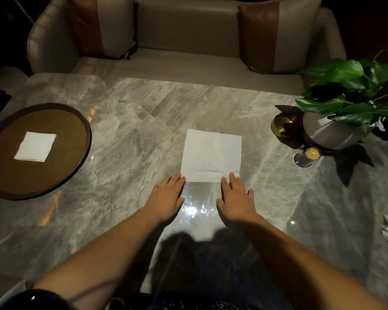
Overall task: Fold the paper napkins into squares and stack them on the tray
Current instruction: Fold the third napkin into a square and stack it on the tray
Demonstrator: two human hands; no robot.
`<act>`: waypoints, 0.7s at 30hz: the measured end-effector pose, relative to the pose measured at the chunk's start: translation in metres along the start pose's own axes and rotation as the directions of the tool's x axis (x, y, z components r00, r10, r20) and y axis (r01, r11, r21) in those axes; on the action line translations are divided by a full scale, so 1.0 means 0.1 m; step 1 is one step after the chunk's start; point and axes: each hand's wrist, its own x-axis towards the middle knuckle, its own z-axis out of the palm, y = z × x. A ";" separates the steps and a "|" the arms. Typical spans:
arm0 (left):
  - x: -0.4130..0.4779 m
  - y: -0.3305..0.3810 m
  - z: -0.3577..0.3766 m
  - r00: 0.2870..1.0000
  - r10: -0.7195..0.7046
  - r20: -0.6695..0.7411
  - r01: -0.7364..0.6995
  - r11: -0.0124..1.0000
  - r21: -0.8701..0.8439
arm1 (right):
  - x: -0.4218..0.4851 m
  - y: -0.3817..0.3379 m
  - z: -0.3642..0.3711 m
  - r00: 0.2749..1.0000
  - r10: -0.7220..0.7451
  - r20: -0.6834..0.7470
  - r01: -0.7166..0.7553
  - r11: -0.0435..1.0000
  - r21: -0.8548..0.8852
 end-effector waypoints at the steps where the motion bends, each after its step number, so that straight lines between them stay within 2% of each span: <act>1: -0.01 0.02 0.00 1.000 -0.001 -0.008 0.001 1.000 0.014 | -0.02 -0.01 0.00 1.000 0.004 -0.002 -0.004 1.000 0.000; 7: 0.06 0.23 0.00 0.994 -0.065 0.094 0.061 0.997 0.037 | -0.02 0.05 -0.02 0.999 -0.018 -0.032 0.017 0.999 -0.030; 14: -0.13 0.12 0.12 0.998 -0.027 0.064 0.024 0.998 0.051 | -0.08 0.13 -0.01 0.997 -0.083 -0.005 0.083 0.996 -0.046; 17: -0.16 0.09 0.11 1.000 -0.026 0.013 0.026 1.000 -0.004 | -0.04 0.17 -0.02 0.994 -0.093 -0.059 0.093 0.996 -0.001; 21: -0.04 0.10 0.04 0.987 -0.080 -0.142 0.068 0.994 -0.087 | 0.13 0.33 -0.14 0.967 -0.117 -0.227 0.143 0.985 0.099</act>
